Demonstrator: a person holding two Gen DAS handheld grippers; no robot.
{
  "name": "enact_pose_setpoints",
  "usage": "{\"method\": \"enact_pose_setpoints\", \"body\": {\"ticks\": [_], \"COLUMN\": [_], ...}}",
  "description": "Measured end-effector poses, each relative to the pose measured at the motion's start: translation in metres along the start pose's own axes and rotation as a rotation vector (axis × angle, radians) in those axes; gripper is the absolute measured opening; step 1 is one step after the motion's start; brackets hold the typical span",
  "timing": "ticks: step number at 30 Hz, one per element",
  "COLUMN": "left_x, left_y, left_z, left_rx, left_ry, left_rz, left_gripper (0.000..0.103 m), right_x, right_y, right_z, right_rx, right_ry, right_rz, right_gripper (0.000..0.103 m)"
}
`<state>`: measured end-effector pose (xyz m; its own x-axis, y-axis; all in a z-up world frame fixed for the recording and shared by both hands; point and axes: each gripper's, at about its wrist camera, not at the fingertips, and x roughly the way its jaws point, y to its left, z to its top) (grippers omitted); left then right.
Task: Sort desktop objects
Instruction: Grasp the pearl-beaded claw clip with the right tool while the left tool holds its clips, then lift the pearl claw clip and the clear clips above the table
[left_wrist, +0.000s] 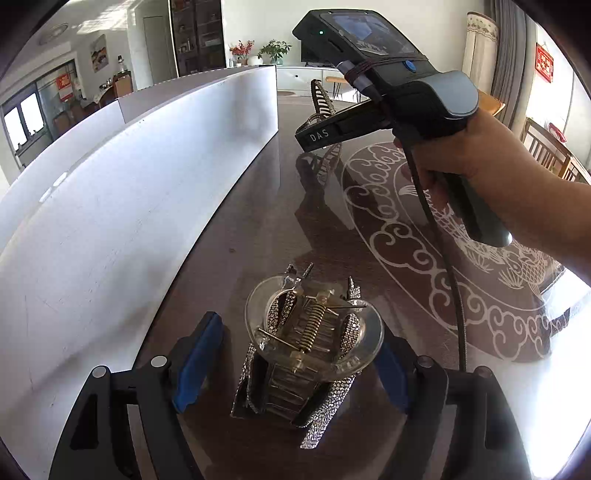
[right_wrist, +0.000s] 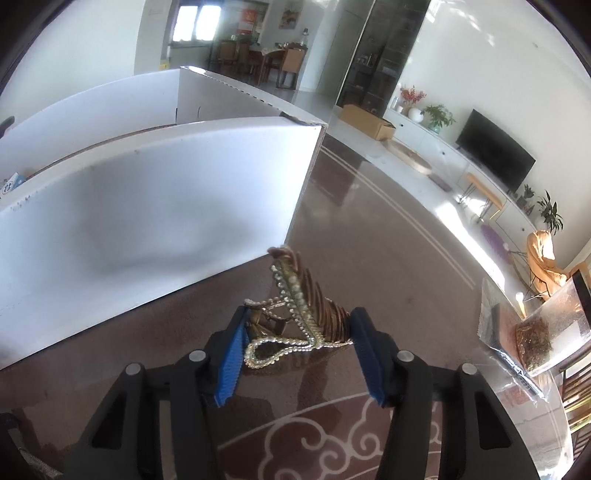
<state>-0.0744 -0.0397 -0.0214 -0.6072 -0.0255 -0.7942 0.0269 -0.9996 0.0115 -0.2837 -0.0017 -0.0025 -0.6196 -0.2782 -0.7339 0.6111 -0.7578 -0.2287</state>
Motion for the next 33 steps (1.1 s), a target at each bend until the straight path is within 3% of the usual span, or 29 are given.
{"method": "enact_pose_setpoints", "body": {"ticks": [5,9,13,18,19,21,27,31,32,33], "left_x": [0.000,0.000,0.001,0.001,0.002,0.002,0.001,0.001,0.002,0.003], "left_y": [0.000,0.000,0.000,0.000,-0.001,-0.001,-0.006,-0.007,-0.007,-0.007], "left_z": [0.000,0.000,0.000,0.000,0.000,0.000,-0.002,0.000,0.000,0.001], "left_rx": [0.000,0.000,0.000,0.000,0.001,0.001,0.021,0.028,0.026,0.023], "left_ry": [0.000,0.000,0.000,0.000,0.000,0.000,0.001,0.000,0.002,0.011], "left_rz": [0.000,0.000,0.000,-0.002,-0.002,-0.002,-0.015,-0.020,-0.020,-0.021], "left_gripper": [0.078,0.078,0.078,0.078,0.078,0.078,0.078,0.078,0.080,0.091], "right_x": [-0.060,-0.124,-0.176,-0.229,-0.236,-0.248,-0.236,-0.218,-0.217,-0.215], "right_y": [-0.017,-0.027,-0.035,-0.036,-0.033,-0.027,-0.026,-0.023,-0.023,-0.024], "right_z": [-0.044,-0.113,-0.201,-0.288,-0.298,-0.307,-0.294,-0.283,-0.282,-0.281], "right_rx": [0.112,0.192,0.345,0.494,0.510,0.534,0.486,0.461,0.466,0.470], "right_ry": [-0.009,-0.004,0.025,0.043,0.046,0.054,0.115,0.144,0.145,0.146], "right_rz": [0.099,0.158,0.130,0.065,0.048,0.025,-0.039,-0.081,-0.084,-0.087], "right_gripper": [0.055,0.056,0.057,0.070,0.077,0.089,0.103,0.103,0.103,0.103]}}
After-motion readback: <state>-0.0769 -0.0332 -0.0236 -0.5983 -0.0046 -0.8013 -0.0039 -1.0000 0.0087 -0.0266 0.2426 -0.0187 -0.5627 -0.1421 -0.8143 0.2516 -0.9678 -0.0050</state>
